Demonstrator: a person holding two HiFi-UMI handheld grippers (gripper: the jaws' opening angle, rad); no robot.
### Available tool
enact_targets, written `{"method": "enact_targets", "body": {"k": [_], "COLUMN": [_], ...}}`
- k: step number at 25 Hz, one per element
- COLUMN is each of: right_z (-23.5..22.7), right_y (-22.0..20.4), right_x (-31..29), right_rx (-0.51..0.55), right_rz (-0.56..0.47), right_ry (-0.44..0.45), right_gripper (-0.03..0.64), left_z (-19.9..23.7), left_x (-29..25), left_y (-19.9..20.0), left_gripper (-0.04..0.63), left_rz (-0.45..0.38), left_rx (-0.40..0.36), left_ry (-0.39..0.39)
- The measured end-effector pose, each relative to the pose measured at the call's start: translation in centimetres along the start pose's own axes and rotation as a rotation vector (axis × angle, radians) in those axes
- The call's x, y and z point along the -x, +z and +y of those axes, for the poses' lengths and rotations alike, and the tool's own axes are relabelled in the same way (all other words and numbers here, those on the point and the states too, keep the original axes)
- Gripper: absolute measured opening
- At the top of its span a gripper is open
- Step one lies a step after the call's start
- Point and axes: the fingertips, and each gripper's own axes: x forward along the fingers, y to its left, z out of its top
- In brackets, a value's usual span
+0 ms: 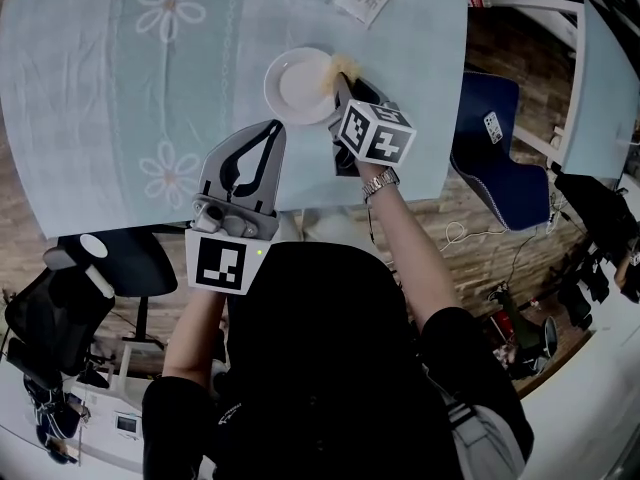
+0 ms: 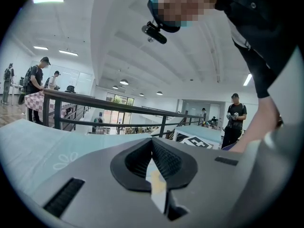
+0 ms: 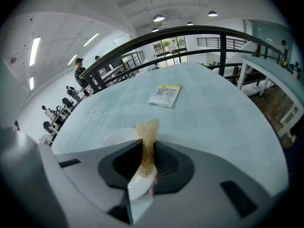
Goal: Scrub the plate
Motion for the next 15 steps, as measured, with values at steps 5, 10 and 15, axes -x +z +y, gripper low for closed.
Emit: {"method": "enact_targets", "body": {"k": [5,10,15], "right_z": [-0.7,-1.1,-0.7], "right_y": [-0.4,-0.7,-0.5], "right_x": [0.9,1.8,3.2], "right_rx": [0.0,-0.008,-0.038], "right_rz": [0.003,0.007,-0.002], "right_ry": [-0.011,-0.034,-0.032], "right_gripper": [0.06,0.06,0.06], "left_z": [-0.8,-1.3,-1.5], "left_x": [0.2,0.9,1.6], "left_y": [0.3,0.7,0.8], "left_gripper": [0.012,0.014,0.013], "left_rz": [-0.01,-0.023,-0.025], "left_rx": [-0.015,-0.017,-0.02], "left_ry": [-0.007,-0.01,-0.003]}}
